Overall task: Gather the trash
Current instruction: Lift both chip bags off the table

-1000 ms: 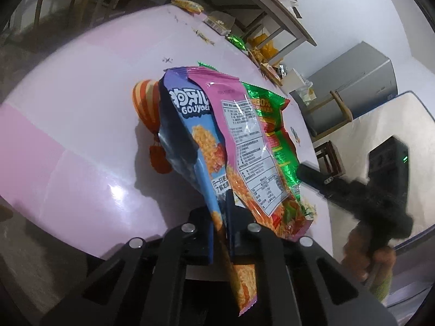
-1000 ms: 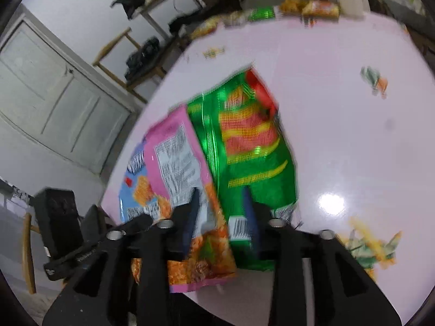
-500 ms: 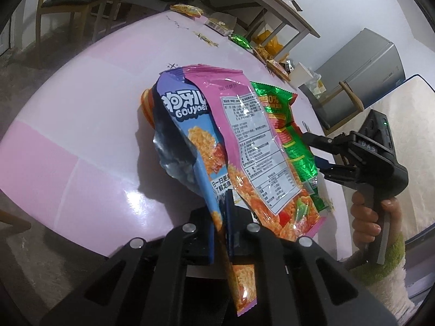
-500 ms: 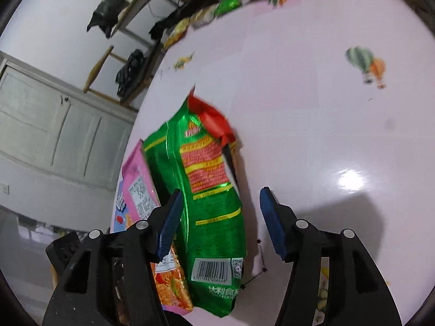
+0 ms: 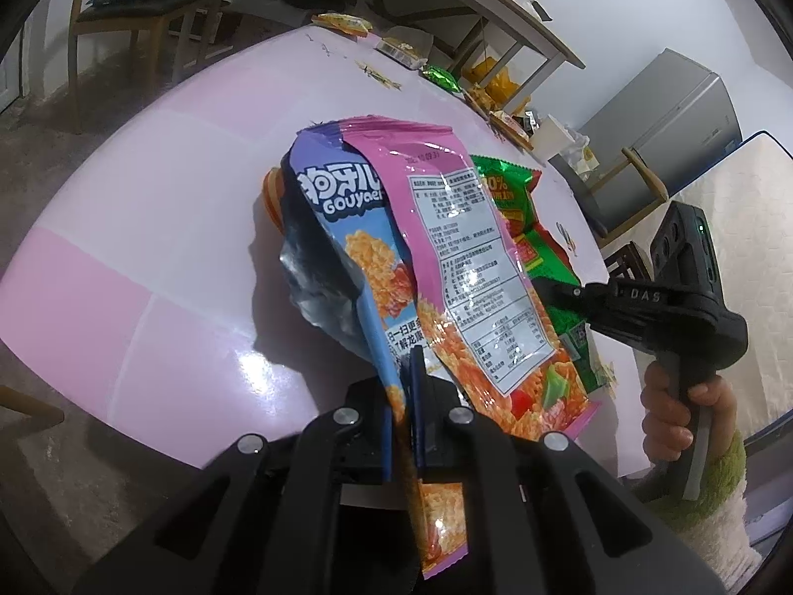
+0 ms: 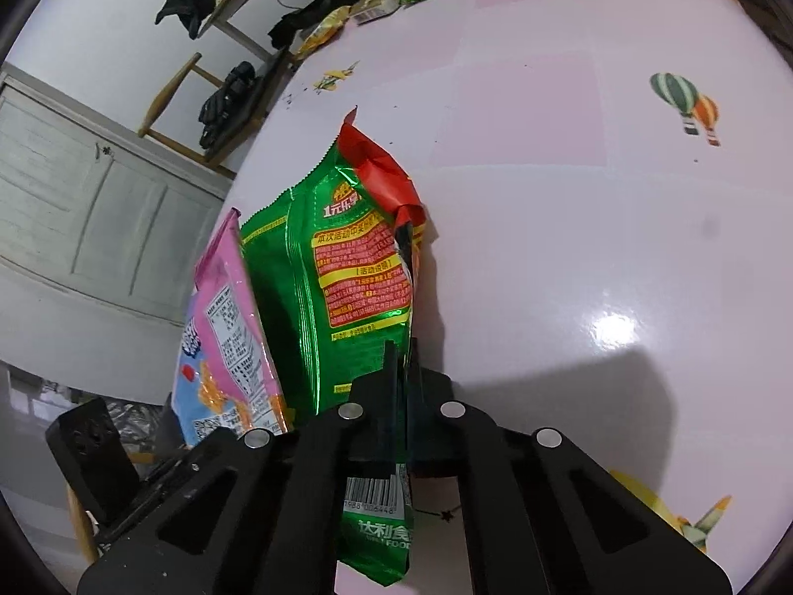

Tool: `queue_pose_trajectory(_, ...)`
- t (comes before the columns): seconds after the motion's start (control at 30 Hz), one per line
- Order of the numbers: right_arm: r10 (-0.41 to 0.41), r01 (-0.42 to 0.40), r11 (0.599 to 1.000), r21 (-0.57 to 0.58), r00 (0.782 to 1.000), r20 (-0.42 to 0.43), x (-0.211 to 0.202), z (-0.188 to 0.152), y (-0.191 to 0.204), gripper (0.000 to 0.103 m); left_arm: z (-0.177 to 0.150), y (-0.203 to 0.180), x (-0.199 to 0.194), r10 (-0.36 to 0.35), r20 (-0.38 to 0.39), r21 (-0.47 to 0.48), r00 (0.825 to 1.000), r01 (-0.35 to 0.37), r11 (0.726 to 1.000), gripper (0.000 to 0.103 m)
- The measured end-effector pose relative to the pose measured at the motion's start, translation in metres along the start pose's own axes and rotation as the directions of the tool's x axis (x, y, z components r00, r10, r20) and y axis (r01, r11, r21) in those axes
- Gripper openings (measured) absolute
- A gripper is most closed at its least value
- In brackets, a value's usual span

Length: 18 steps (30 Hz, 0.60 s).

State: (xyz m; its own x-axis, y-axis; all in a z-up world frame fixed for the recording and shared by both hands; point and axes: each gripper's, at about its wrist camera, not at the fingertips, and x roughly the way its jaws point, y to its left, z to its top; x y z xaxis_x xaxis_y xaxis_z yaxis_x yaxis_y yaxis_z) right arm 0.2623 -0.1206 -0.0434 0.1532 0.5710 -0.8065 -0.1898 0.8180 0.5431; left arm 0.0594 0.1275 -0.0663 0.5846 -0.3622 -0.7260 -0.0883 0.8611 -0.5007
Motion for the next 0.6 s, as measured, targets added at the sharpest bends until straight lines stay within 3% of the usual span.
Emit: queue_pose_trajectory(0.6, -0.139, 0.111, 0.980, 0.164, 0.975, 0.175, -0.051, -0.005, -0.052, 0.000, 0.014, -0.026, -0.015, -0.098, 0.068, 0.074, 0.993, 0.093, 0.993, 0.001)
